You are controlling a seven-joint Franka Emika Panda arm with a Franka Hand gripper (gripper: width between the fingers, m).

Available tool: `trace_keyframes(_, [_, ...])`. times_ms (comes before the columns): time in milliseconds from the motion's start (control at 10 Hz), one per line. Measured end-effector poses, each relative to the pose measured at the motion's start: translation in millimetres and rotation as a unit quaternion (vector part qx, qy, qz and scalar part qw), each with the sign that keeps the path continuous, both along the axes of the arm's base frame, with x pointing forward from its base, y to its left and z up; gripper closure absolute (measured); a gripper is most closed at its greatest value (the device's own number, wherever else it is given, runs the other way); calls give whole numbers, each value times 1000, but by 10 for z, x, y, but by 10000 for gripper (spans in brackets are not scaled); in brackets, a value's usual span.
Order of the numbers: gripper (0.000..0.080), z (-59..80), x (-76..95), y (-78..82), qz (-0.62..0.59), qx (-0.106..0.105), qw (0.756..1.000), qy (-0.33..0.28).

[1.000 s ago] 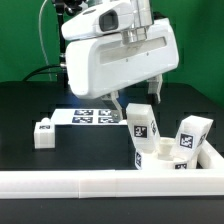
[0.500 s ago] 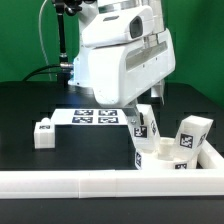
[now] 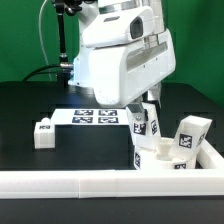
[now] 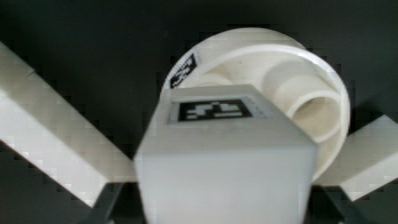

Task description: Assemble stool

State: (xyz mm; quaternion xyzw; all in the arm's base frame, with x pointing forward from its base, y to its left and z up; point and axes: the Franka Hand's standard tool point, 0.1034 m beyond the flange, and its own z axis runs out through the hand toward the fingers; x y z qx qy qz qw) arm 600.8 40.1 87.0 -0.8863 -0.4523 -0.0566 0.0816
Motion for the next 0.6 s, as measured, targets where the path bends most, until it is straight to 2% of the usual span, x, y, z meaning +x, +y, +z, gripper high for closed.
trace_keyframes(300, [462,-3,-1,-10,-16,1,1000,2])
trace_keyframes(600, [461,-10,-19,-8,-197,19,980,7])
